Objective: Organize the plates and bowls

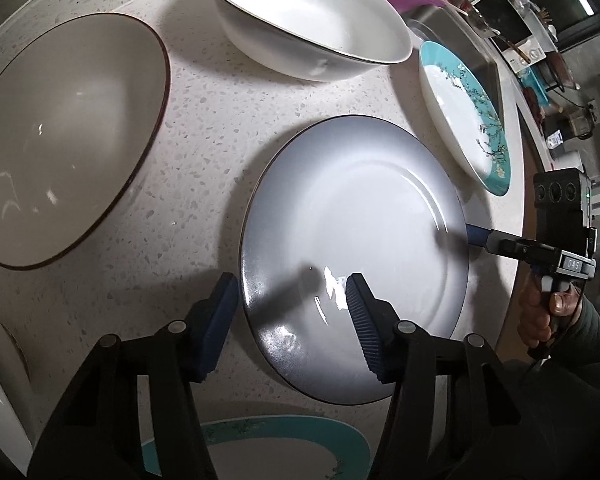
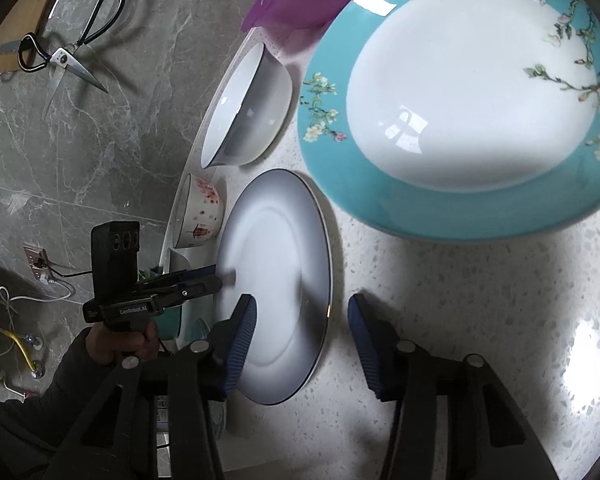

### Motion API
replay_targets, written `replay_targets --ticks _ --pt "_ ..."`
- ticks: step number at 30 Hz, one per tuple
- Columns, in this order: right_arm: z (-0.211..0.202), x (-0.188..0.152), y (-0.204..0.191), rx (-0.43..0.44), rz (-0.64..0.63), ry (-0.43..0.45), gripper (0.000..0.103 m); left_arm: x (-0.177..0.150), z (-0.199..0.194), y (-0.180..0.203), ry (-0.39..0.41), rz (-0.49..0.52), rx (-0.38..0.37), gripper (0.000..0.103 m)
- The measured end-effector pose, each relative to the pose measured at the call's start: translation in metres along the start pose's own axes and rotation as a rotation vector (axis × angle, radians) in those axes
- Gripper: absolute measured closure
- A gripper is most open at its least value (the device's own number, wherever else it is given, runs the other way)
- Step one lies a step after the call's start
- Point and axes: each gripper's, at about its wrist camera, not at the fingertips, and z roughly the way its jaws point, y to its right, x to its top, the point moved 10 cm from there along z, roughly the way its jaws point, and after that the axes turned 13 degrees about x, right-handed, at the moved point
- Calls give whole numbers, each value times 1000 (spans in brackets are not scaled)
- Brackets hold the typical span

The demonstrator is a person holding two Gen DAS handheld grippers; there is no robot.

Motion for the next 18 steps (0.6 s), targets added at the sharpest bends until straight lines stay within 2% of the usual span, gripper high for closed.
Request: replay_targets --ticks 10,16,18 --pt "9 1 -3 11 -23 -5 53 -1 0 8 3 28 25 50" --pt "14 3 -1 12 -7 -2 61 -2 0 11 10 84 67 50" --pt "14 3 0 1 -3 -1 67 -4 2 11 11 104 80 50"
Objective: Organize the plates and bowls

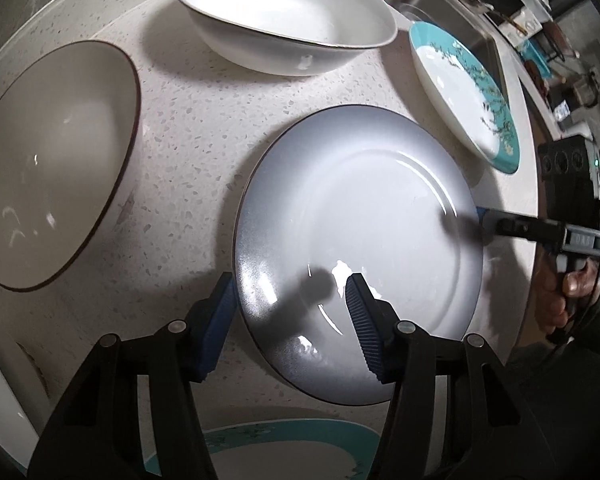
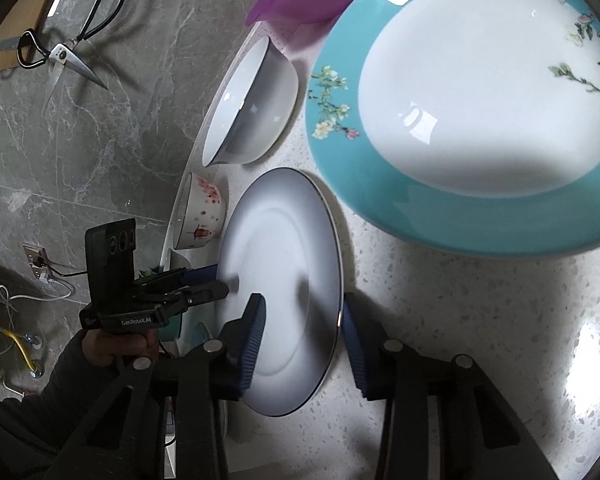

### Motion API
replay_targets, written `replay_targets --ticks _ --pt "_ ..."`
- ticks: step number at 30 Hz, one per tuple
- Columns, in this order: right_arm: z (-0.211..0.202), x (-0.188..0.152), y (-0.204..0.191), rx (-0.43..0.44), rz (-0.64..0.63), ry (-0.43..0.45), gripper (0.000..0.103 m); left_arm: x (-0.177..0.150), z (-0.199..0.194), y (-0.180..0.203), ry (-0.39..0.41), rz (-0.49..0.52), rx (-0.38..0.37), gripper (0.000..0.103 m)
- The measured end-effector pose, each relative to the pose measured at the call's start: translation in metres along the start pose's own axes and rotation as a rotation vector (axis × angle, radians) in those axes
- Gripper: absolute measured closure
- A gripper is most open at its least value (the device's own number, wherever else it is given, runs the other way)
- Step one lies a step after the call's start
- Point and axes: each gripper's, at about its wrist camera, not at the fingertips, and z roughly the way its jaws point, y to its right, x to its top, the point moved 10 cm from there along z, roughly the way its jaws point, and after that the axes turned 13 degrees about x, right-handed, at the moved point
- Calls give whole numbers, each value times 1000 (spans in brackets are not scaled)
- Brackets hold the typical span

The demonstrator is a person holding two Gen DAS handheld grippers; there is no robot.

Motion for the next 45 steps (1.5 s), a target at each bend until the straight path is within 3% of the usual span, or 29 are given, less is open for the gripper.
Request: replay_targets --ticks 1,3,5,11,17,24,45 --pt "0 0 1 -8 1 1 70 -1 0 0 -1 15 9 52" --pt "-1 0 5 -39 3 0 85 -3 1 -2 -4 22 17 56" --pt "-1 1 10 -67 11 -4 92 -3 0 -4 -9 14 3 57" --pt "2 3 8 -93 3 -19 90 -4 0 -14 -19 1 28 73" --pt "3 4 7 -124 3 -30 90 -2 -1 -16 -23 -16 60 74" --pt "2 2 8 -103 16 -44 90 -2 -2 -22 -50 -46 -15 78" --pt "-1 1 7 -116 56 -54 89 -6 -3 -17 -61 -43 -15 79"
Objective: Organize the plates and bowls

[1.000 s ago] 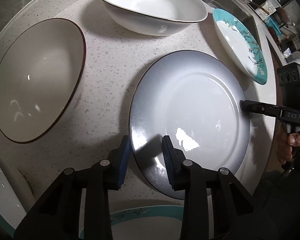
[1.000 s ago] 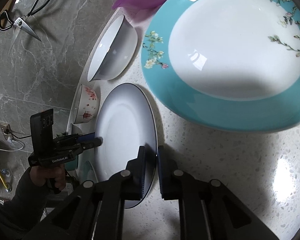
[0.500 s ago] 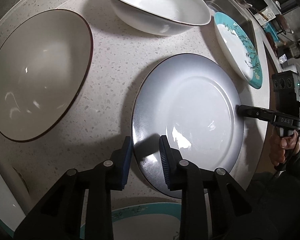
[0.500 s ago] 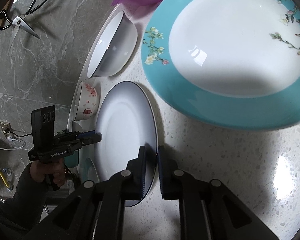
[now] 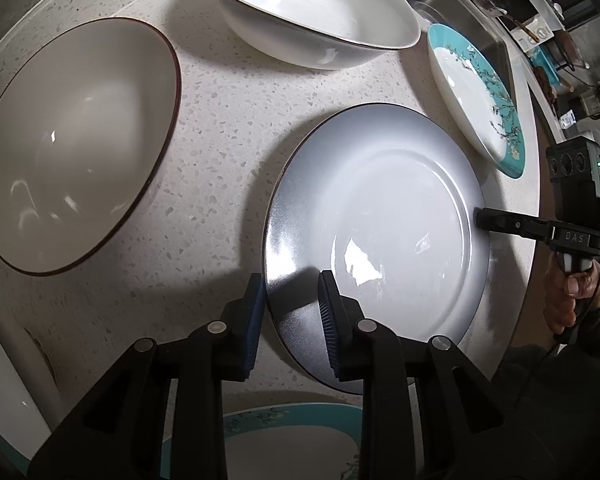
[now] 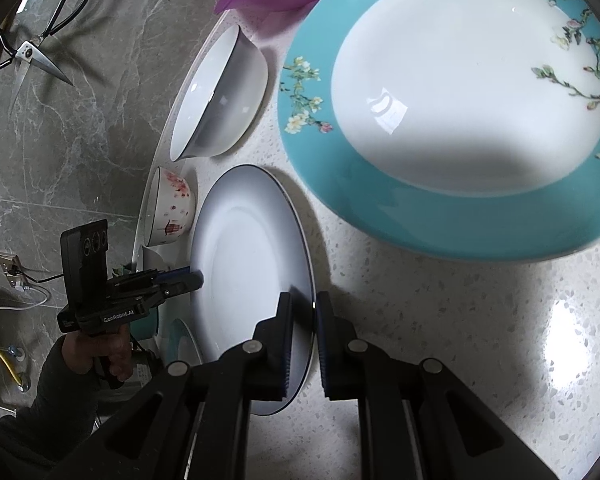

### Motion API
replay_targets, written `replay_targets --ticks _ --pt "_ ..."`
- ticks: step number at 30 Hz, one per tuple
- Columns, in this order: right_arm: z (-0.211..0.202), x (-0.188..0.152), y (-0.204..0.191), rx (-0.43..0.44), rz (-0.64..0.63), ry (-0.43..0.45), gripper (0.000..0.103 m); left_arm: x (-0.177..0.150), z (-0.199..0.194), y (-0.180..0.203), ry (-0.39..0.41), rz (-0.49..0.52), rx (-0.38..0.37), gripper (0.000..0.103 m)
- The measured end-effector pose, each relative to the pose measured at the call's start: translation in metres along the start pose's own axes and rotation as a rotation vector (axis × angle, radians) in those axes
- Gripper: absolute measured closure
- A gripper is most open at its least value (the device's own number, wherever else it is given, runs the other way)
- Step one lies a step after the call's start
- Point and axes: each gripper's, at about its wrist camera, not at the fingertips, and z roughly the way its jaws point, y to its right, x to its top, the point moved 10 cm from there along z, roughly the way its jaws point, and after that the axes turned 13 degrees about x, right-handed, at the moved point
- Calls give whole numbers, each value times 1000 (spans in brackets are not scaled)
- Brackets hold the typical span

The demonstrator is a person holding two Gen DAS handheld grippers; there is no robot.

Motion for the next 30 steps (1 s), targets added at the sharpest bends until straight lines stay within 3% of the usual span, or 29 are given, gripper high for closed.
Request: replay_targets --ticks 18,30 --pt "-24 -11 -6 -21 17 -15 88 -17 -27 24 4 1 14 80" --pt "-54 -33 -6 -14 6 -52 88 -53 -47 68 5 -22 30 80"
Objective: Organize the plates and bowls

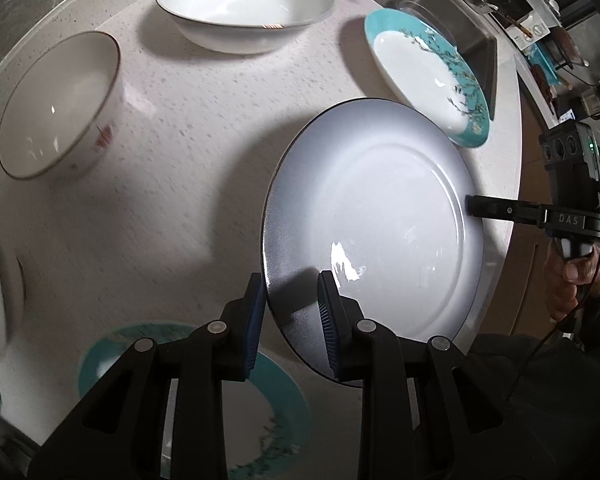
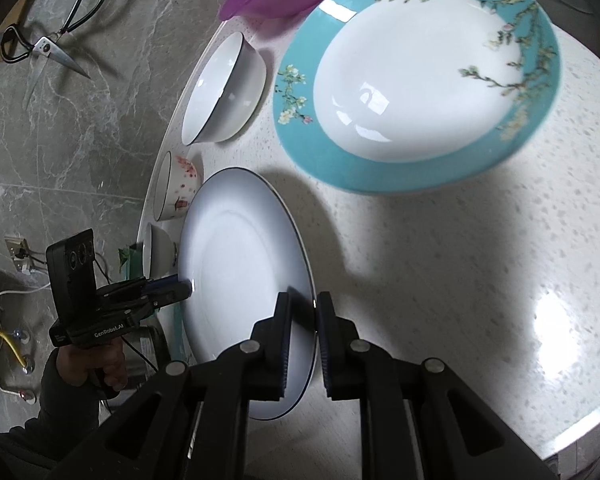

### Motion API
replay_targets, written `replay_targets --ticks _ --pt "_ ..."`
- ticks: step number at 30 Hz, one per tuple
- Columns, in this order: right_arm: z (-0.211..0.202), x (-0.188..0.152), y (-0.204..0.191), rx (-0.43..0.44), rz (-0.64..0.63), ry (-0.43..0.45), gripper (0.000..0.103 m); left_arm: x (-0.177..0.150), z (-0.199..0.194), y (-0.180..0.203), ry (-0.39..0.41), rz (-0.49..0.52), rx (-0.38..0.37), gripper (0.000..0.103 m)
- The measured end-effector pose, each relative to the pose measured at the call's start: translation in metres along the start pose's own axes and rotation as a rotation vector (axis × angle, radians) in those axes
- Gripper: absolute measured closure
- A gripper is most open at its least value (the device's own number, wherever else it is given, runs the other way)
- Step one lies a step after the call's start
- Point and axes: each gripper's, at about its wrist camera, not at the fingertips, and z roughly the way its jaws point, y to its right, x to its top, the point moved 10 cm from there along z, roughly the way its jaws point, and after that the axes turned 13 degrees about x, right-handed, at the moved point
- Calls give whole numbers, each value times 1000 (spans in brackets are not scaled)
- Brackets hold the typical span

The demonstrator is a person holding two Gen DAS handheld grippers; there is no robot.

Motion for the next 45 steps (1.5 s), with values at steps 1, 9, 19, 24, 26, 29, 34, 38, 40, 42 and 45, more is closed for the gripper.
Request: replay_targets --ticks 1,9,19,24,26,29,34,38,40,42,45 --pt "-2 -2 1 0 -2 -5 88 -5 1 5 -6 -4 4 80" --pt "-7 -11 14 4 -11 -51 87 -30 11 18 -31 -36 27 80" --pt "1 -21 19 -17 -50 -106 87 -51 27 22 -55 -74 45 79" --pt "5 -25 23 -55 -71 -122 87 -51 32 25 -62 -70 53 78" --pt "7 -28 23 -63 -81 -125 87 -54 34 25 -66 -73 50 77" --pt "10 -29 21 -77 -100 -124 87 -51 38 27 -63 -75 55 75" --pt "11 -28 19 -83 -116 -114 85 -49 35 27 -30 -98 66 75" --pt "8 -27 17 -97 -151 -104 75 -42 17 28 28 -98 65 74" --pt "8 -26 16 -91 -160 -103 71 -38 9 27 53 -105 80 74" --pt "8 -26 15 -87 -162 -104 67 -35 1 25 75 -117 85 74" --pt "8 -25 13 -83 -171 -103 60 -34 -17 22 116 -142 90 74"
